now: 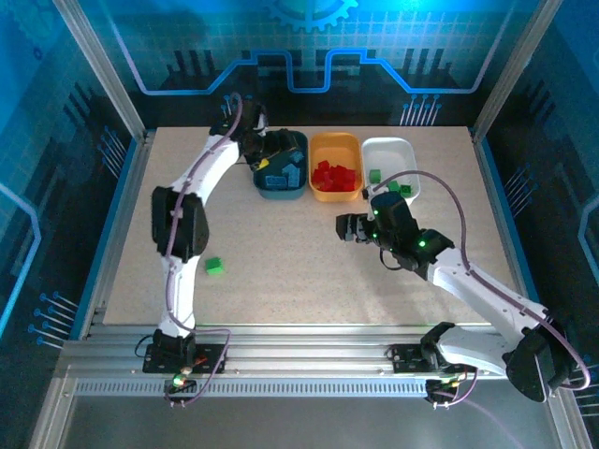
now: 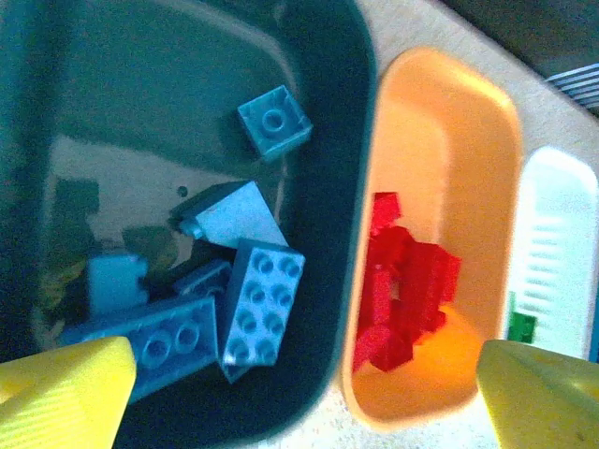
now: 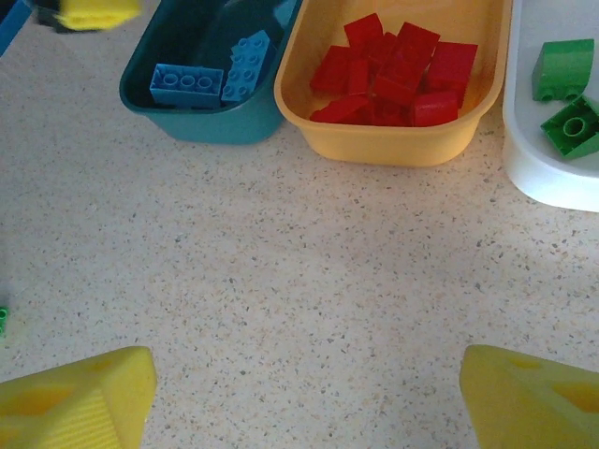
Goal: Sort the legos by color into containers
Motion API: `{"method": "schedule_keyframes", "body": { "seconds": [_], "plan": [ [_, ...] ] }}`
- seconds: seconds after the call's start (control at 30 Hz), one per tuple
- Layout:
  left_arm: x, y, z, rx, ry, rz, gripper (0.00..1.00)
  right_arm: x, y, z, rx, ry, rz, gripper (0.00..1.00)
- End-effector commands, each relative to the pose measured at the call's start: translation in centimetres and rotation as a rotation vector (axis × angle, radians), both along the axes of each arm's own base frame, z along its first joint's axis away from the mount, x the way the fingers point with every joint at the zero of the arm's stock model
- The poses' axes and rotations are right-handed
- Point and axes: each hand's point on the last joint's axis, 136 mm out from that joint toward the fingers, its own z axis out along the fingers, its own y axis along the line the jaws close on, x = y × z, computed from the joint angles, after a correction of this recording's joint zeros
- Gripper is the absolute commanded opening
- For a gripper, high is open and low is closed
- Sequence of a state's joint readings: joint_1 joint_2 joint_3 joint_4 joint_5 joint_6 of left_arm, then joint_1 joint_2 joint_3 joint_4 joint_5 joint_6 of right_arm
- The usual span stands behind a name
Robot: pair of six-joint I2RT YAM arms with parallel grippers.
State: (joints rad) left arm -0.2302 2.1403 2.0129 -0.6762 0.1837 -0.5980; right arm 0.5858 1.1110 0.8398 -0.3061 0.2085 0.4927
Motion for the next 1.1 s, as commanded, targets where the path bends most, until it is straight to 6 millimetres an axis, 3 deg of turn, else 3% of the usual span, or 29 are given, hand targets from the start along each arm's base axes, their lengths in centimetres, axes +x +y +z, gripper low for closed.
{"method": "schedule_keyframes", "body": {
  "seconds": [0.0,0.17,0.27,0.37,0.47,0.6,0.73,0.87,0.97,1.07],
  "plan": [
    [-5.1,3.7,6.7,0.101,-0.100,0.090,0.99,-0.4,-1.0,-0.4,-0.008,0.001,-0.014,0.86],
    [-17.4,9.9,0.6,0.256,0.140,0.246,0.99,-1.2,-1.1,-0.8,0.019,-0.003,-0.007,0.86],
    [-24.2,11.4,-3.8,0.266,0.259,0.284,0.99,-1.5,-0.9,-1.3,0.033,0.003,0.005,0.86],
    [-28.9,12.4,-6.9,0.299,0.363,0.279,0.99,-1.6,-0.5,-2.0,0.033,0.028,0.021,0.87],
    [-31.5,13.3,-8.7,0.348,0.437,0.269,0.99,-1.8,-0.1,-2.2,0.053,0.040,0.040,0.87],
    [-32.5,14.8,-10.3,0.425,0.470,0.297,0.99,-2.0,0.0,-2.1,0.057,0.039,0.045,0.88],
    [-30.9,14.6,-12.5,0.397,0.479,0.283,0.94,-2.4,-0.5,-2.4,0.047,0.042,0.038,0.88],
    [-28.6,13.9,-14.1,0.378,0.492,0.254,0.82,-2.8,-1.0,-2.6,0.032,0.045,0.031,0.88],
    [-28.0,14.1,-15.3,0.367,0.543,0.268,0.74,-3.0,-1.5,-2.7,0.019,0.042,0.021,0.87],
    [-27.6,14.2,-16.1,0.361,0.566,0.268,0.57,-3.1,-1.8,-2.7,0.010,0.040,0.015,0.87]
  ]
}}
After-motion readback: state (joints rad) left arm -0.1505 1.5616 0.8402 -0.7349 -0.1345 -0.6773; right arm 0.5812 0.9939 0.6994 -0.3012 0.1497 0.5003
